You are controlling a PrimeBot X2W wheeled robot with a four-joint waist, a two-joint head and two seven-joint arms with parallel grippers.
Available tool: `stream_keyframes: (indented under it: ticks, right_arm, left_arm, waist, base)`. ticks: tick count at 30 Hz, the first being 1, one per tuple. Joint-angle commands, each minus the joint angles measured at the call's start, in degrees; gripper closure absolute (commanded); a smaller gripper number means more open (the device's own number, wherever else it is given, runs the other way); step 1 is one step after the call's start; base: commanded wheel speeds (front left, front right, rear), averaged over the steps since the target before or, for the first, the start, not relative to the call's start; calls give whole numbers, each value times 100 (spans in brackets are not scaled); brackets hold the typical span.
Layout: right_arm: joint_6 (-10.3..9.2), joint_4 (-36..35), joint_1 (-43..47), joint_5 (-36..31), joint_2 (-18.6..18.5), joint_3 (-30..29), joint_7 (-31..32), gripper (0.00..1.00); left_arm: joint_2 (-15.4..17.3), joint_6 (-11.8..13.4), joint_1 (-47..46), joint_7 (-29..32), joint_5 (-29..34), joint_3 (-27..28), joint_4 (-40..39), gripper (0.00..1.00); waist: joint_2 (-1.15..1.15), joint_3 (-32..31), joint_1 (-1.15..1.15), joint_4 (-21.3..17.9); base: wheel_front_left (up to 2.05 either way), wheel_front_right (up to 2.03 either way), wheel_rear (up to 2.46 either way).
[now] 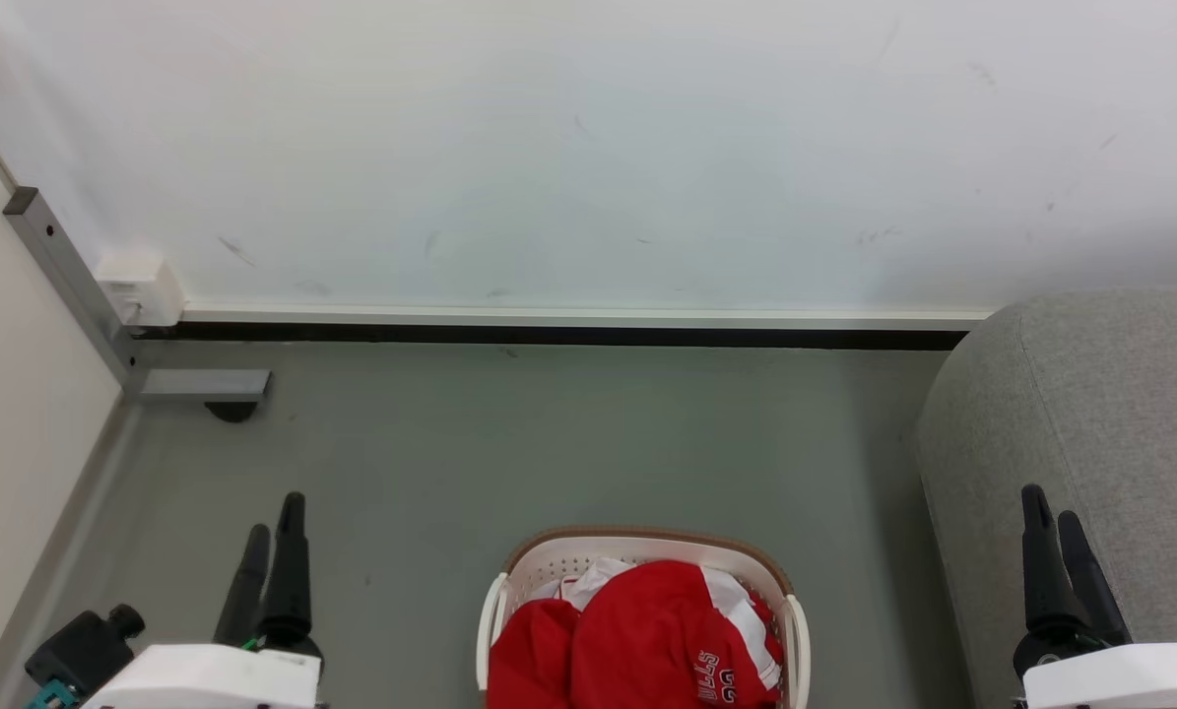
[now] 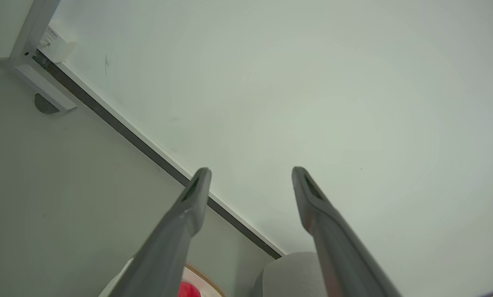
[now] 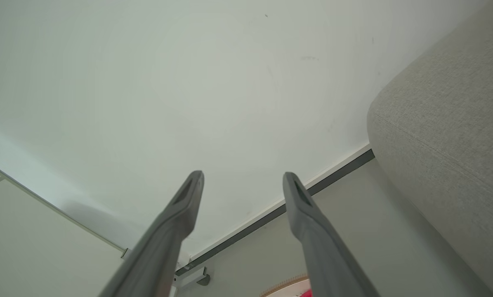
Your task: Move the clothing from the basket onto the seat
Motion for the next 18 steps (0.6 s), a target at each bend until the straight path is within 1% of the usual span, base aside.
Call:
stream_keyframes:
  ticks: [1, 8, 18]
  right_arm:
    - [-4, -83, -3, -239, -68, 12, -48, 0]
    - [-5, 40, 16, -951, -72, 102, -179, 0]
    - [-6, 183, 26, -1717, -73, 125, -353, 0]
  left_arm:
    - [47, 31, -95, -46, 259, -5, -104, 0]
    - [110, 187, -79, -177, 1060, -173, -13, 0]
    - [224, 377, -84, -353, 1807, -395, 7, 0]
  waist:
    - [0, -3, 0, -2]
    - [0, -14, 0, -14]
    - [0, -4, 0, -16]
  base:
    - [0, 0, 0]
    - [0, 0, 0]
    - [0, 0, 0]
